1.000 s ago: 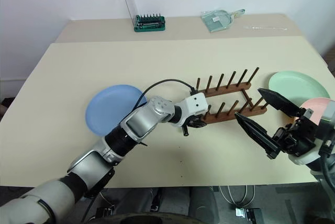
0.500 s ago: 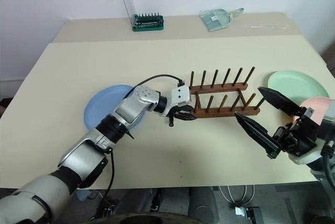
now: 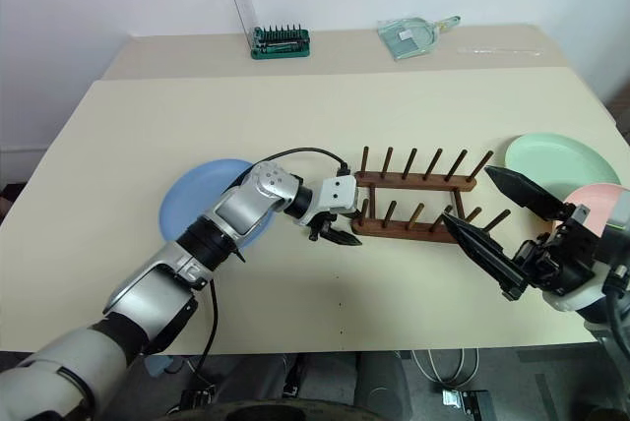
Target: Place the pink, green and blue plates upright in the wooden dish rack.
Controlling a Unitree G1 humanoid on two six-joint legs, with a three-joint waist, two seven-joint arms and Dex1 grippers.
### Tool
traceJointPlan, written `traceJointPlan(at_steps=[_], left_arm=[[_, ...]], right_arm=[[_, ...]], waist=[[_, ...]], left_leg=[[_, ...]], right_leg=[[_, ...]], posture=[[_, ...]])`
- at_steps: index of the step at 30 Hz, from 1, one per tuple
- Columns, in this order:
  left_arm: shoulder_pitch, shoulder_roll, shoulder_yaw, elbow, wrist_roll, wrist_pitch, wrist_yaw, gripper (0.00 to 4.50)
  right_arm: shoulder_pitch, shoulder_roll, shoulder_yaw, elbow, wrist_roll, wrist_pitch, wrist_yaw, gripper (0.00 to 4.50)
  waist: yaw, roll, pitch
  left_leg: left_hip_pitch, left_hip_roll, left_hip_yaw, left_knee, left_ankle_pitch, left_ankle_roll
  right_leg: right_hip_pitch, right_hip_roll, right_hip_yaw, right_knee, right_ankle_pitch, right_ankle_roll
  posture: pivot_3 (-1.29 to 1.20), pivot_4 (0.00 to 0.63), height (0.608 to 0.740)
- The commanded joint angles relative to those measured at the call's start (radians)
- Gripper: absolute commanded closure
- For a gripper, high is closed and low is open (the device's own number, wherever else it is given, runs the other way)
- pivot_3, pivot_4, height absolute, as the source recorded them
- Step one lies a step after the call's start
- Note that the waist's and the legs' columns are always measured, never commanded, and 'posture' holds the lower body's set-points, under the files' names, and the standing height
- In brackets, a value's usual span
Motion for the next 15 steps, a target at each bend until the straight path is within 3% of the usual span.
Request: traceJointPlan(at_steps=[1,11,15], left_arm=[[-0.018,-0.003,0.036,-0.02,-0.003,0.034,0.021,0.05],[-0.066,0.128,0.056,-0.11,-0.012,0.145,-0.065,0.05],[-0.102,0.154,0.114,-0.095,-0.015,0.174,-0.006,0.05]], right_arm=[[-0.004,-0.007,-0.013,-0.025,0.015,-0.014,0.003,0.0],[-0.067,-0.014,0.037,0.018,-0.022,-0.019,0.023,0.0],[-0.099,-0.018,0.079,0.029,-0.056,-0.021,0.032,0.0]], waist=[[0.0,0.0,0.0],[0.001,0.0,0.0],[-0.001,-0.001,0.001]], left_leg=[[0.0,0.0,0.0,0.0,0.0,0.0],[0.0,0.002,0.001,0.0,0.0,0.0],[0.0,0.002,0.001,0.0,0.0,0.0]], right_leg=[[0.0,0.0,0.0,0.0,0.0,0.0],[-0.001,0.002,0.001,0.0,0.0,0.0],[-0.001,0.002,0.001,0.0,0.002,-0.003]], posture=[[0.0,0.15,0.74],[0.0,0.15,0.74],[0.0,0.15,0.74]])
